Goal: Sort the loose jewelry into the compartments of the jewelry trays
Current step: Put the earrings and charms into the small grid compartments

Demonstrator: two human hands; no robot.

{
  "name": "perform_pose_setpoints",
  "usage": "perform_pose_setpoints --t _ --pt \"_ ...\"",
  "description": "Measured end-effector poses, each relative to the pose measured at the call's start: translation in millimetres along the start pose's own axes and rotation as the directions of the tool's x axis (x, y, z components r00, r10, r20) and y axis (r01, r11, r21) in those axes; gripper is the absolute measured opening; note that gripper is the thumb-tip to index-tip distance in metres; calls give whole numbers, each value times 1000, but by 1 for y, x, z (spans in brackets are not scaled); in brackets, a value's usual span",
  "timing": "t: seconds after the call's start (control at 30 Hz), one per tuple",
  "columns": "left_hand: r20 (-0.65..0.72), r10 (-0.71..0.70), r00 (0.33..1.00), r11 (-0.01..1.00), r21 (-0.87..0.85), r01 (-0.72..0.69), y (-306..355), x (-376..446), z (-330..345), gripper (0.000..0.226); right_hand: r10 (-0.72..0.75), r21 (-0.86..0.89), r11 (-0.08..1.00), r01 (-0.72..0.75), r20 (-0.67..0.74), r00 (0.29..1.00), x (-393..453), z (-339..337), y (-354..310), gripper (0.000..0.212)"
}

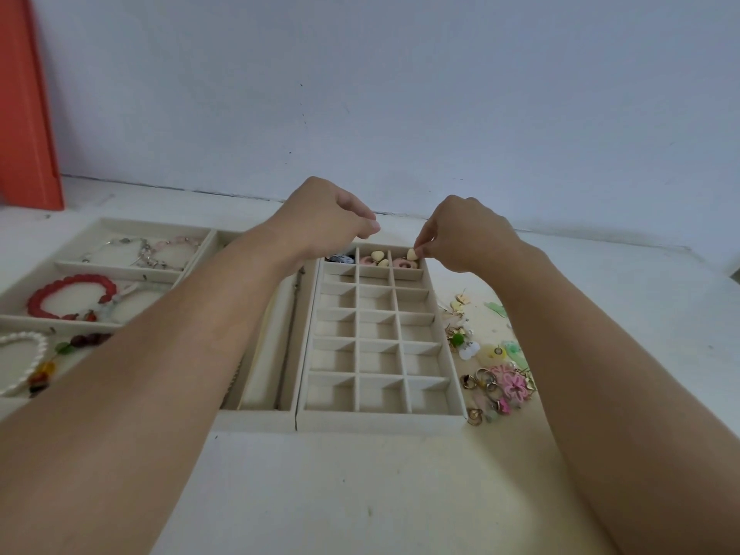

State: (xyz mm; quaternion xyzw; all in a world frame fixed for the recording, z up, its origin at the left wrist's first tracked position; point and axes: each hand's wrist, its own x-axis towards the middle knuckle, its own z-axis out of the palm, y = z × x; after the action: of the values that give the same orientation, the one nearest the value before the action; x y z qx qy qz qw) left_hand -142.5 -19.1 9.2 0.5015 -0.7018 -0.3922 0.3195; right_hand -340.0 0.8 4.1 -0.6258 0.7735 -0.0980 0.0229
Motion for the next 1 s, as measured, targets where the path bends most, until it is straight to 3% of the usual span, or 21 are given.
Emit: perform_pose_setpoints --t 0.2,0.4,0.63,0.87,1.0 --pt "2 -2 1000 1000 -8 2 0 0 0 4 -31 17 999 32 -60 998 -2 -5 -2 15" --pt "7 -2 1000 1000 -5 2 -1 1 0 6 -24 -62 998 25 22 999 -4 -2 -4 18" --pt "2 3 1000 1000 1 -3 -2 3 0 4 -28 -45 999 28 3 1000 -5 -5 -5 5" --pt "-1 9 1000 1000 -4 -9 -4 5 1 4 -26 -55 998 24 -43 999 -6 -4 -7 8" --pt "1 8 1000 1000 -3 -8 -4 6 1 4 -24 -58 998 25 10 1000 -6 -4 -8 5"
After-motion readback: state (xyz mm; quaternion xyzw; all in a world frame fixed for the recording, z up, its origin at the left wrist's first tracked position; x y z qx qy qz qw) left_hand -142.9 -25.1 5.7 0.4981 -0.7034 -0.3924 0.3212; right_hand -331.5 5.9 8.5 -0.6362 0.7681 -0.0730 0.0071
